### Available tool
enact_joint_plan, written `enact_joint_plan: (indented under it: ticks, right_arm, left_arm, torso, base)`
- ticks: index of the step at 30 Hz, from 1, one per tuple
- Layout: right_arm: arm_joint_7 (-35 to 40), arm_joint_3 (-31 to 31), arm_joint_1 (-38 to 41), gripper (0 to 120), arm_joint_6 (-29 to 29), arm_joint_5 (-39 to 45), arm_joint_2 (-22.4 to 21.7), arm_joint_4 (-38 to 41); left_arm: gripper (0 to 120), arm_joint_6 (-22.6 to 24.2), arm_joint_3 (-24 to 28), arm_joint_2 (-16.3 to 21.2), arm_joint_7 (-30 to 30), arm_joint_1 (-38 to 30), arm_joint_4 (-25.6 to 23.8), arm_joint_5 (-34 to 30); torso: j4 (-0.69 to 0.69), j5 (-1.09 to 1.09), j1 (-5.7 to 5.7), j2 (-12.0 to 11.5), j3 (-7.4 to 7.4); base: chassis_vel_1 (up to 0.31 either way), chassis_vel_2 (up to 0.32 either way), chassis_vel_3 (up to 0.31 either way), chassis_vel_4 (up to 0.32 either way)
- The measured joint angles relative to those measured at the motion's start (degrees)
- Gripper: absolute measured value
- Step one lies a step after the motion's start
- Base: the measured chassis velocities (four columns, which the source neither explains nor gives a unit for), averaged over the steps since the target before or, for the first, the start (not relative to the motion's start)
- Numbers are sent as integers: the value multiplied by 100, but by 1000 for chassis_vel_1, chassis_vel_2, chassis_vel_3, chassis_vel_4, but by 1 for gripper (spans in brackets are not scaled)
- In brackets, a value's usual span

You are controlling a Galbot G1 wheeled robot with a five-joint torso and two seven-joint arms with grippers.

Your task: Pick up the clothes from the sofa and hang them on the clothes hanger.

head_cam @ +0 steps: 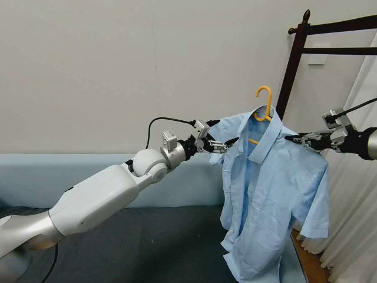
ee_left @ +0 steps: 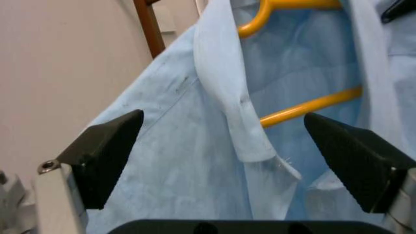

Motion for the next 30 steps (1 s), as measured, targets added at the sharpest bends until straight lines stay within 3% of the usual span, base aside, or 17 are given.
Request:
enact_joint_plan:
  ticks: [4, 8, 11, 17, 21, 24, 30]
  right_arm:
    - [105, 45, 42, 7, -27, 199, -39, 127]
    - [119, 48, 71, 7, -27, 224, -46, 106]
    - [122, 49, 85, 7, -34, 250, -46, 81]
    - [133, 62, 115, 7, -46, 321, -37, 120]
    - [162, 61, 154, 7, -51, 366, -15, 156]
    - [209, 39, 170, 7, -51, 364, 32, 156]
    - [398, -57, 231, 7, -49, 357, 177, 58]
  left_arm:
    - [68, 7, 43, -177, -177, 11, -15, 24]
    - [59, -14, 63, -158, -106, -3, -47, -16]
    - [42, -10, 96, -80, -118, -20, -78, -18]
    - [25, 34, 113, -82, -224, -33, -88, 25]
    - [7, 52, 113, -91, -258, -40, -89, 31]
    - [0, 58, 118, -51, -259, -52, -112, 28]
    - [0, 95, 225, 62, -258, -116, -292, 4]
  torso:
    - [-1, 0, 0, 0, 0]
    - [-1, 0, 0, 0, 0]
    - [0, 0, 0, 0, 0]
    - [0, 0, 0, 0, 0]
    - [-1, 0, 0, 0, 0]
    - [-1, 0, 0, 0, 0]
    - [0, 0, 0, 0, 0]
  base:
    - [0, 0, 0, 0]
    - [0, 0, 0, 0]
    - [0, 0, 0, 0]
    - [0, 0, 0, 0]
    - [0, 0, 0, 0]
    - [0, 0, 0, 0]
    - [0, 0, 0, 0]
